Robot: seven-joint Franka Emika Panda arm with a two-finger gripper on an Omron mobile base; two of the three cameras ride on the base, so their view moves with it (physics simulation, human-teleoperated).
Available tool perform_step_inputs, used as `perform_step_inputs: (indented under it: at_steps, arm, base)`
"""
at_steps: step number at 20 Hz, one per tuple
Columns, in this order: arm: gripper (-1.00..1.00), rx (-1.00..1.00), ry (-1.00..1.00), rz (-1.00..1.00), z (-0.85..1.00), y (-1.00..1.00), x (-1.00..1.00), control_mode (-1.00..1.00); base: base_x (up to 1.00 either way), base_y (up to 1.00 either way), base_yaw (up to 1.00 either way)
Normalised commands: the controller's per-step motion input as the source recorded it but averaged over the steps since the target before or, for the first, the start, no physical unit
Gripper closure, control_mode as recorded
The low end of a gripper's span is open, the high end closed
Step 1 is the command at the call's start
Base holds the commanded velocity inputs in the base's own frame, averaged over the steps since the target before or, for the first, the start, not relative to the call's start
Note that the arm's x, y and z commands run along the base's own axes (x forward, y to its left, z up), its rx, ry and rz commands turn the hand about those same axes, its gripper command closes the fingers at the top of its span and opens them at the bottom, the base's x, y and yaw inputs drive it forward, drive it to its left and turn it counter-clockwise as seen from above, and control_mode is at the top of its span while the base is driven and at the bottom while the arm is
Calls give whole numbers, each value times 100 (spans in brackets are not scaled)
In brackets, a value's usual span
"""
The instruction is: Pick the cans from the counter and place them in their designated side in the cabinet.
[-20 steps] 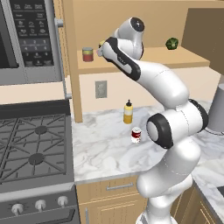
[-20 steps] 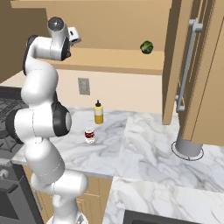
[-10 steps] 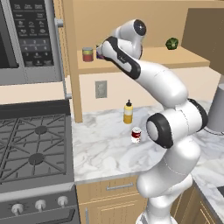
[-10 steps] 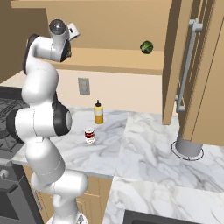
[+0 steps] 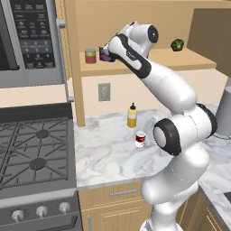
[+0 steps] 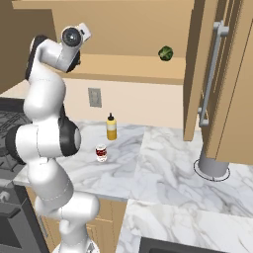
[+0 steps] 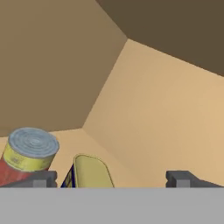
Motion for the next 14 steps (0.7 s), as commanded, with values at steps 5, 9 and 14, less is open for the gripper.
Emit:
perform_step_inputs:
  at_steps: [5,9,14]
  arm:
    - [-100,-3,-16,8,7,-6,-40,-100]
    - [-100,-3,-13,6,6,-7,-51,-100]
    - [-100,-2,-5,5,0,-12,-62,-100]
  base:
    - [0,0,0]
    - [0,0,0]
    - [0,0,0]
